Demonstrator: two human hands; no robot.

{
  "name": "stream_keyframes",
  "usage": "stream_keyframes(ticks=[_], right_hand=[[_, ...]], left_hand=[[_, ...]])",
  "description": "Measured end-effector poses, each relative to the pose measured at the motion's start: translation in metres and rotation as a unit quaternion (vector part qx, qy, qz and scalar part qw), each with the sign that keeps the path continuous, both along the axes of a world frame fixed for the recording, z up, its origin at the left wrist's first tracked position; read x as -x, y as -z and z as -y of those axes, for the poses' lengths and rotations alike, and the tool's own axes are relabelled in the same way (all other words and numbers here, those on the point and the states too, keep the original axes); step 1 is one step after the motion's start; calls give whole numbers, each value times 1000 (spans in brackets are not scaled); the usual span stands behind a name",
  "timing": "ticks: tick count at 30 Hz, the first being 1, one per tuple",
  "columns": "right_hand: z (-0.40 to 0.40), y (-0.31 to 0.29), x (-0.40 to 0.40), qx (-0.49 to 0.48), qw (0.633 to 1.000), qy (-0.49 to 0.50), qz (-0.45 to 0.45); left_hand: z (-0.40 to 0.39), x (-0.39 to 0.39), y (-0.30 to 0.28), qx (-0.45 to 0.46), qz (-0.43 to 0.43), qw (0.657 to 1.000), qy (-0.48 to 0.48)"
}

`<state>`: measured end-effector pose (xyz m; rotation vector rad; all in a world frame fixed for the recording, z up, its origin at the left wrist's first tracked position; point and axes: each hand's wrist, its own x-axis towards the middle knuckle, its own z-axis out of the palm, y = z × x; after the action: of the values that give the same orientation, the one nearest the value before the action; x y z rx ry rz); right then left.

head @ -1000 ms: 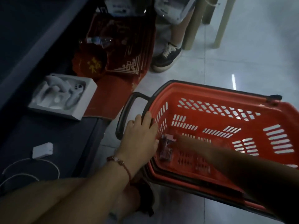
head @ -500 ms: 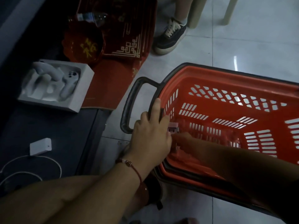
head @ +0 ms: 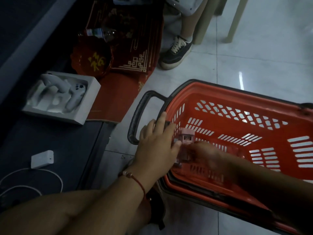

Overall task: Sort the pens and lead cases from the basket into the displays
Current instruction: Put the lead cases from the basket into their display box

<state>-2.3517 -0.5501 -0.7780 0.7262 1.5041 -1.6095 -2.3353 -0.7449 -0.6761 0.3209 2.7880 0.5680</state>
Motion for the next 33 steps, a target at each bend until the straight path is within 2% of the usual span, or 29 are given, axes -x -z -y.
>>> stream_keyframes(ticks=[4, 6, 7, 10, 11, 12, 15, 17, 20, 22, 25, 27, 30, 33], right_hand=[[-14, -76, -20, 90, 993, -11, -71], [-9, -115, -32, 143, 982, -22, -120], [-5, -135, -37, 159, 976, -29, -145], [9, -176, -46, 169, 964, -27, -203], [14, -186, -49, 156, 962, -26, -221], [20, -195, -51, 136, 961, -29, -239], [41, -219, -56, 88, 946, -42, -309], [57, -233, -57, 47, 930, -37, -362], [83, -258, -59, 42, 921, -49, -384], [105, -276, -62, 42, 913, -87, -397], [147, -302, -68, 18, 883, -152, -444], [179, -317, -76, 10, 855, -196, -481], [223, -334, -89, 23, 806, -241, -540], [265, -347, -110, 40, 755, -303, -581]], left_hand=[[-4, -3, -32, -93, 9, 990, -108], [-12, -7, -52, -171, 55, 971, -155], [-16, -10, -61, -240, 108, 947, -185], [-25, -20, -83, -469, 256, 813, -232], [-25, -25, -92, -513, 271, 778, -242], [-22, -30, -102, -532, 265, 764, -250], [-5, -45, -126, -553, 200, 758, -282], [11, -58, -141, -550, 144, 769, -293], [46, -82, -169, -488, 46, 813, -313], [75, -106, -187, -406, -33, 861, -303], [119, -151, -213, -219, -123, 931, -264], [146, -185, -229, -72, -152, 957, -235], [190, -231, -236, 126, -207, 942, -232], [226, -271, -235, 224, -207, 918, -255]])
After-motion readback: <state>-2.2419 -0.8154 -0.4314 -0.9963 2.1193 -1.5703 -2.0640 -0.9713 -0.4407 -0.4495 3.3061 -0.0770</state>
